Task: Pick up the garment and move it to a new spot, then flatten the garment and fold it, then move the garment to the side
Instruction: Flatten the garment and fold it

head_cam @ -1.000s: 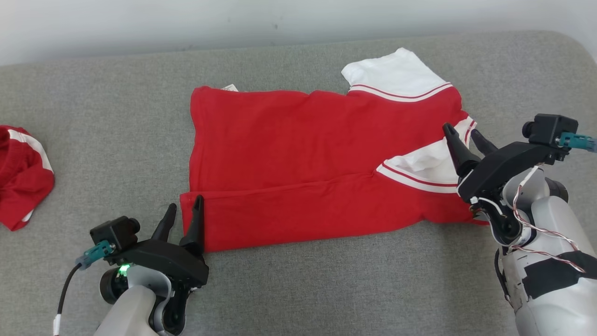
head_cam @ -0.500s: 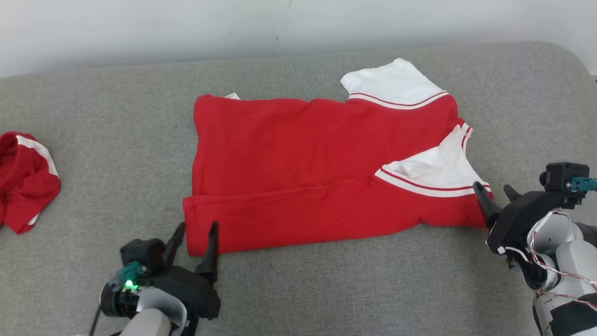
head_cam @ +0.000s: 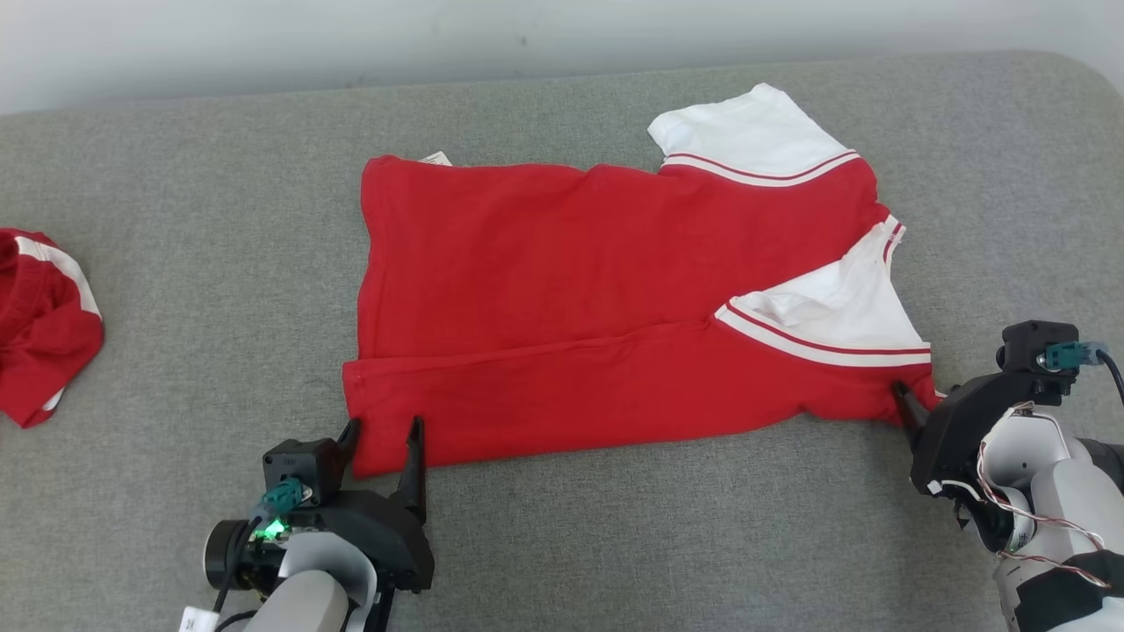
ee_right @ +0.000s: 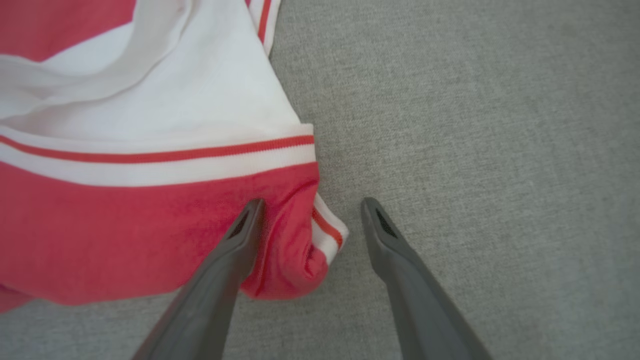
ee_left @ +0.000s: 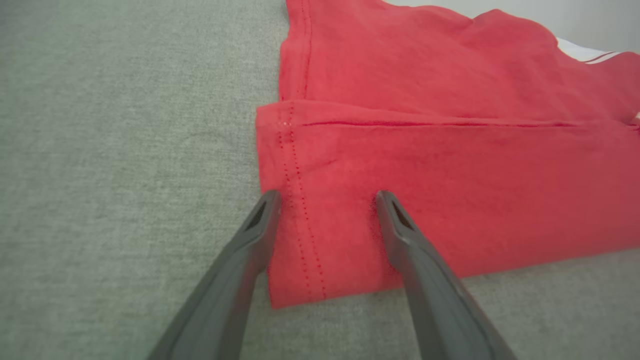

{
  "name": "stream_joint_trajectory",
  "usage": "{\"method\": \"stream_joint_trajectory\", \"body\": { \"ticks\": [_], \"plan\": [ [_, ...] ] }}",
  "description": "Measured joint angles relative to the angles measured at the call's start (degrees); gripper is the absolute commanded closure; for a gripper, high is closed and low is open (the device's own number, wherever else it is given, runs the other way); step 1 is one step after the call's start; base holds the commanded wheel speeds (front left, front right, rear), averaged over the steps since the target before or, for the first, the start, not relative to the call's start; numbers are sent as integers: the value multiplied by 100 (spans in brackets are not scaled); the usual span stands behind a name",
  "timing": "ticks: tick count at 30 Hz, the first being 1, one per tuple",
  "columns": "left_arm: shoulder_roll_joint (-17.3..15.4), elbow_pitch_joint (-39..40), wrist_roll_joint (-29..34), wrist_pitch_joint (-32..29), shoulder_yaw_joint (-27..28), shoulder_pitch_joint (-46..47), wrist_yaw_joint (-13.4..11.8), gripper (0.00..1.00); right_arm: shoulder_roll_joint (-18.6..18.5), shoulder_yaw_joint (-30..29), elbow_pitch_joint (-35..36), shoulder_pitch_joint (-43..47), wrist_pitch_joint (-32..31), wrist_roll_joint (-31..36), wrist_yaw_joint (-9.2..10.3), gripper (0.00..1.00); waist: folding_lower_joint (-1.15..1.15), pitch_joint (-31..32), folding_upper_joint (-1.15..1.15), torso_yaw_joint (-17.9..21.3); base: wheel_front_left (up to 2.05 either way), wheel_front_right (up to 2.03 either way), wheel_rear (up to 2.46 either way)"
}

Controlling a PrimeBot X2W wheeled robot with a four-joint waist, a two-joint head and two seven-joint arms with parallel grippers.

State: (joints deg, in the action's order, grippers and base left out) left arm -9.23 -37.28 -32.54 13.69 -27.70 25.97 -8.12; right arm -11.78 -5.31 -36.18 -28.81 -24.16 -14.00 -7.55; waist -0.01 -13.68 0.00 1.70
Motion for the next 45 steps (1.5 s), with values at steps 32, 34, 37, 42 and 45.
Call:
{"method": "stream_joint_trajectory", "body": {
  "ticks": [32,34,37,42,45],
  "plan": [
    [32,-350,-276,-463,-44,133,-135,100,270,-288,96,18,-375,274,-2,100,2,33,1,10,0,0,0],
    [13,-347,-264,-459,-78,72,-109,100,260,-287,149,124,-344,233,-2,100,2,109,1,13,0,0,0],
    [-33,-321,-233,-454,-144,-57,-98,100,231,-296,259,315,-320,115,-2,100,2,244,1,15,0,0,0],
    [-134,-140,-225,-476,-223,-402,-145,100,225,-385,612,758,-346,-40,-2,100,2,491,1,19,0,0,0],
    [-207,47,-226,-503,-247,-658,-186,100,237,-476,891,1089,-415,-103,-2,100,2,630,1,23,0,0,0]
  ]
}}
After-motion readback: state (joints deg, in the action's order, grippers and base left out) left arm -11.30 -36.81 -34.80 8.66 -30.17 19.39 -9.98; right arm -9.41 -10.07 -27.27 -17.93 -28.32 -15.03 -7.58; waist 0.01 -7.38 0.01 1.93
